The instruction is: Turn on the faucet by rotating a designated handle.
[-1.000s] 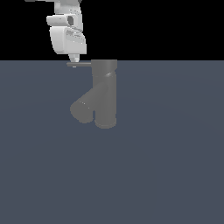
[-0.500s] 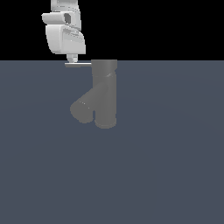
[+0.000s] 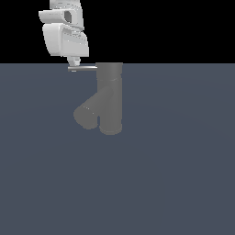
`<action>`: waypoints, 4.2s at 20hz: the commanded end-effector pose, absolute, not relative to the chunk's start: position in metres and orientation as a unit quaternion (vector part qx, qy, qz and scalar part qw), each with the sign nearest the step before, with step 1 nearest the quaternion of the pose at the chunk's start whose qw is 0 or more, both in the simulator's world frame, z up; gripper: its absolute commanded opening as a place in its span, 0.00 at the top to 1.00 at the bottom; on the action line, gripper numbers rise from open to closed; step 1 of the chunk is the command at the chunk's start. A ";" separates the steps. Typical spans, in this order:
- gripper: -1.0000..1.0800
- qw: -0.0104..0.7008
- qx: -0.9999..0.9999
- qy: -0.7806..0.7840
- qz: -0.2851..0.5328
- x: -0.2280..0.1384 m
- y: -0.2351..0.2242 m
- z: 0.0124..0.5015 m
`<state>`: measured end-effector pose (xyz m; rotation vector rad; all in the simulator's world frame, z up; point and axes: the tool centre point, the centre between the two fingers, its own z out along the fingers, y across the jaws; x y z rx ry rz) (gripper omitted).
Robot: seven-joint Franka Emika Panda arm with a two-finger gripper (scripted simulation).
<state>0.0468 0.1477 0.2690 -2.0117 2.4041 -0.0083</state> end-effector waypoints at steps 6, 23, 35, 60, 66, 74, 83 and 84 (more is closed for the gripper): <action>1.00 0.002 -0.643 0.766 -0.004 0.035 0.148 0.269; 1.00 0.001 -0.644 0.765 -0.002 -0.004 0.121 0.269; 1.00 0.001 -0.645 0.765 -0.001 -0.031 0.103 0.269; 1.00 0.000 -0.645 0.764 0.000 -0.057 -0.004 0.269; 1.00 0.001 -0.663 0.749 0.000 -0.052 0.014 0.269; 1.00 0.001 -0.659 0.752 0.000 -0.038 -0.008 0.269; 1.00 0.000 -0.655 0.756 0.000 -0.023 -0.032 0.269; 1.00 0.000 -0.654 0.756 0.000 -0.022 -0.034 0.269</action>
